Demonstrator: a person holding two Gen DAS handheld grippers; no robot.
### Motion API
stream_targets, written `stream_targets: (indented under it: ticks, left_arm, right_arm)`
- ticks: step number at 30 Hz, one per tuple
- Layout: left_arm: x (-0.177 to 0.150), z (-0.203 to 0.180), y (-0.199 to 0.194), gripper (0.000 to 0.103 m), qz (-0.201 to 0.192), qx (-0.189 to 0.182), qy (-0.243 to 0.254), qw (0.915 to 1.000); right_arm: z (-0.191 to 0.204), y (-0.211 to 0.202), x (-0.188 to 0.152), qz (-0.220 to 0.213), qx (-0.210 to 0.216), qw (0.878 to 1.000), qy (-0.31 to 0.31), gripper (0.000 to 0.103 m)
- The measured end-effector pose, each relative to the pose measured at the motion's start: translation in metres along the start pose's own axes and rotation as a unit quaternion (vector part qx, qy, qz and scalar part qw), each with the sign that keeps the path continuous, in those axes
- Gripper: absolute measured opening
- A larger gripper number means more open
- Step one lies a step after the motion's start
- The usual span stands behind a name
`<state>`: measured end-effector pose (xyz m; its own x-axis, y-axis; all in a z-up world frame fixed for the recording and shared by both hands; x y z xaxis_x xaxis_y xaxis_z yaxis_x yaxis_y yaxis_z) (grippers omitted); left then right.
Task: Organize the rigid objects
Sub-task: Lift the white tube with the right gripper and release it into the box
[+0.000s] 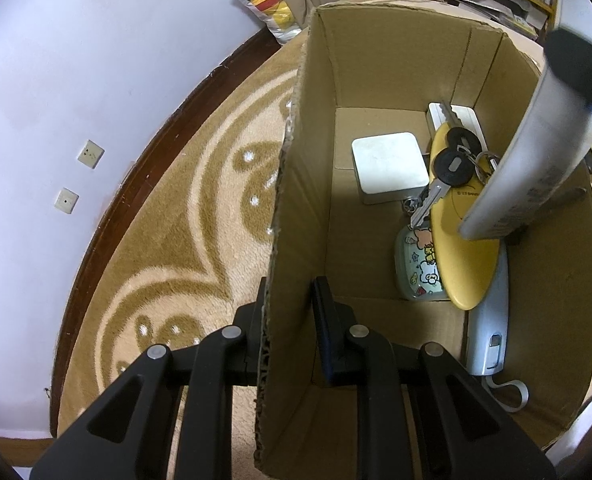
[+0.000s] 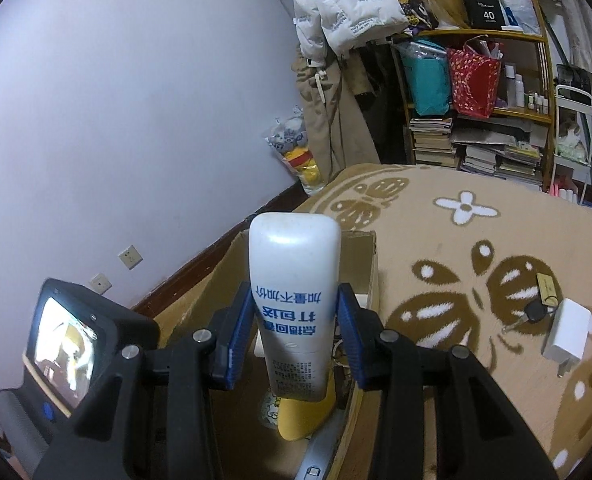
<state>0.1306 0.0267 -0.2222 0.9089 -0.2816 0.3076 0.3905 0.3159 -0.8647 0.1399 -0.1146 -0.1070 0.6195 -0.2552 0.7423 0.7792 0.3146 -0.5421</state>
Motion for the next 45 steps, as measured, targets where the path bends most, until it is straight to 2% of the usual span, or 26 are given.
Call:
stream_targets:
  ticks: [3,9,28,32,36,39,42,45]
  left_arm:
    - [0.001,0.001,0.001,0.019,0.000,0.001,0.001,1.0000]
    - [0.002,0.003,0.004,0.018,0.006,-0.021,-0.010,0.9997]
    - [0.001,0.000,0.000,0.018,0.003,-0.011,-0.001,0.9999]
    - [0.000,0.000,0.000,0.018,0.001,-0.007,0.003,1.0000]
    - [0.000,0.000,-0.001,0.018,-0.002,-0.007,0.003,1.0000]
    - [0.000,0.000,-0.001,0.018,-0.002,-0.006,0.003,1.0000]
    - [-0.001,0.000,0.000,0.018,-0.003,-0.006,0.004,1.0000]
    - [-0.001,-0.001,0.000,0.018,-0.002,-0.006,0.003,1.0000]
  right_arm:
    - [-0.003,0.003,-0.004,0.005,-0.009,1.000,-0.006,0.044]
    - [-0.011,0.003,-0.003,0.005,-0.016,1.000,0.001,0.044]
    - [-0.016,0.004,-0.002,0.007,-0.027,1.000,-0.004,0.045]
    - [-0.017,0.004,-0.003,0.009,-0.029,1.000,-0.004,0.053]
    - [-0.016,0.003,-0.006,0.012,-0.030,0.999,-0.007,0.055]
    - [-0.015,0.002,-0.007,0.011,-0.033,0.999,-0.013,0.068]
    - [-0.014,-0.001,-0.006,0.012,-0.038,0.999,-0.020,0.070]
    - [-0.017,-0.005,-0.003,0.007,-0.049,0.998,-0.028,0.084]
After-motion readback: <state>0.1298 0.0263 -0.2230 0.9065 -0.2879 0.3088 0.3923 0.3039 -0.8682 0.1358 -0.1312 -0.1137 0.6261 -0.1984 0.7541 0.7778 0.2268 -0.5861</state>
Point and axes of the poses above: each gripper's, at about its wrist camera, not at the fingertips, and y roughly the way its jaws point, z to its left, x to its top, the point moved 10 cm from there along y, roughly the way its jaws point, and after that the axes turned 9 degrees about x, right-handed, at the moved point
